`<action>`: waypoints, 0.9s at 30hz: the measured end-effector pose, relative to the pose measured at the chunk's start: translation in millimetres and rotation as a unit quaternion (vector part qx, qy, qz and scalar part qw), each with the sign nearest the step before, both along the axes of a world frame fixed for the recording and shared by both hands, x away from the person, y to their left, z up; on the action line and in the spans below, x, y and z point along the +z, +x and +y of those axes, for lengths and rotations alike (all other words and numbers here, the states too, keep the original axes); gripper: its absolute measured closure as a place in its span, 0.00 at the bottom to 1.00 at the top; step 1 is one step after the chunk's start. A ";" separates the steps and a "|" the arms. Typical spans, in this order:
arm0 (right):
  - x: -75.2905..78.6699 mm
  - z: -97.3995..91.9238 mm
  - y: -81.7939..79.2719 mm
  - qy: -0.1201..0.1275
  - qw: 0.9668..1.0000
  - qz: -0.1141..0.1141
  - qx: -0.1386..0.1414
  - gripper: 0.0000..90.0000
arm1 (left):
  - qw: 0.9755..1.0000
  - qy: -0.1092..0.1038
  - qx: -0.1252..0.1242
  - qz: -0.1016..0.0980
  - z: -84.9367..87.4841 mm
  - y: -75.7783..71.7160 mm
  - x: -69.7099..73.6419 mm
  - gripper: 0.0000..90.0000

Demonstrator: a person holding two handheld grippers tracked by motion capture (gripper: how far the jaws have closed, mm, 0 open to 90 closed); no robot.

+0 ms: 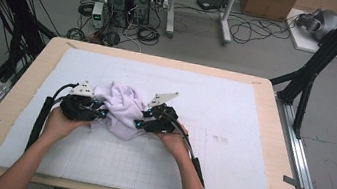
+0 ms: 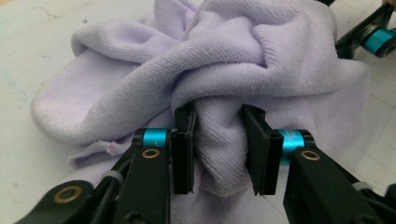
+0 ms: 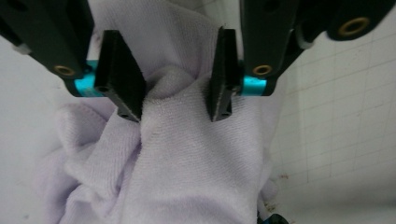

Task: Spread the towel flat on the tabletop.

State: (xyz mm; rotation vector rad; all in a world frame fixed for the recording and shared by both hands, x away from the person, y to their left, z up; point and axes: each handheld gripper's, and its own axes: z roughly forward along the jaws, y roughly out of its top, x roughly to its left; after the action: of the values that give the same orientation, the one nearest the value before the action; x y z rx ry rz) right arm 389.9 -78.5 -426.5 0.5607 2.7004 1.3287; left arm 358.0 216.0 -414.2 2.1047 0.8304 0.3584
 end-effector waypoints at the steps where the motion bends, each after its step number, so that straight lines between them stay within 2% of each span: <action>1: -1.8 0.2 0.4 0.001 1.000 0.004 0.002 0.73 | 1.000 -0.004 0.002 0.001 0.8 0.0 -2.5 0.77; 4: -5.7 -0.4 0.7 0.011 1.000 0.014 0.007 0.87 | 1.000 -0.016 0.005 0.001 2.9 -1.6 -4.2 0.80; 7: -3.9 -5.8 2.0 0.022 0.999 0.024 0.011 0.90 | 1.000 -0.016 0.002 -0.002 3.9 -4.1 -1.1 0.83; 10: 5.2 -14.0 -0.8 0.034 0.999 0.017 0.006 0.91 | 1.000 -0.022 -0.002 -0.005 4.8 -7.5 3.9 0.84; 15: 27.3 -31.9 -10.3 0.044 0.999 -0.008 0.003 0.91 | 0.999 -0.027 -0.018 -0.017 1.4 -17.4 20.9 0.85; 16: 37.8 -41.0 -15.4 0.053 0.998 -0.016 0.001 0.91 | 0.999 -0.027 -0.023 -0.021 0.4 -19.9 25.7 0.85; 17: 37.8 -41.0 -15.4 0.053 0.998 -0.016 0.001 0.91 | 0.999 -0.031 -0.028 -0.025 -0.9 -22.8 30.6 0.85; 19: 48.9 -50.6 -22.1 0.055 0.998 -0.026 -0.001 0.91 | 0.998 -0.040 -0.037 -0.034 -3.5 -29.8 40.9 0.85; 22: 65.8 -64.8 -35.9 0.059 0.997 -0.041 -0.002 0.91 | 0.996 -0.045 -0.055 -0.047 -10.1 -41.5 55.5 0.85; 23: 77.6 -73.2 -47.3 0.058 0.997 -0.052 0.003 0.91 | 0.996 -0.046 -0.061 -0.051 -13.5 -45.9 59.6 0.85; 24: 77.6 -73.2 -47.3 0.058 0.997 -0.052 0.003 0.91 | 0.995 -0.044 -0.068 -0.054 -17.0 -50.2 63.5 0.85; 27: 95.5 -84.6 -66.1 0.051 0.996 -0.072 0.011 0.91 | 0.993 -0.042 -0.089 -0.065 -26.7 -64.2 73.2 0.85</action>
State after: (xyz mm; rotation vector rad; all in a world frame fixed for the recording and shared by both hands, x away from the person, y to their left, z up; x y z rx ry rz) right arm 323.8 -163.1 -331.0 0.4252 2.5429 1.4584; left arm 293.7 189.3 -340.9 2.0360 0.5681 0.3544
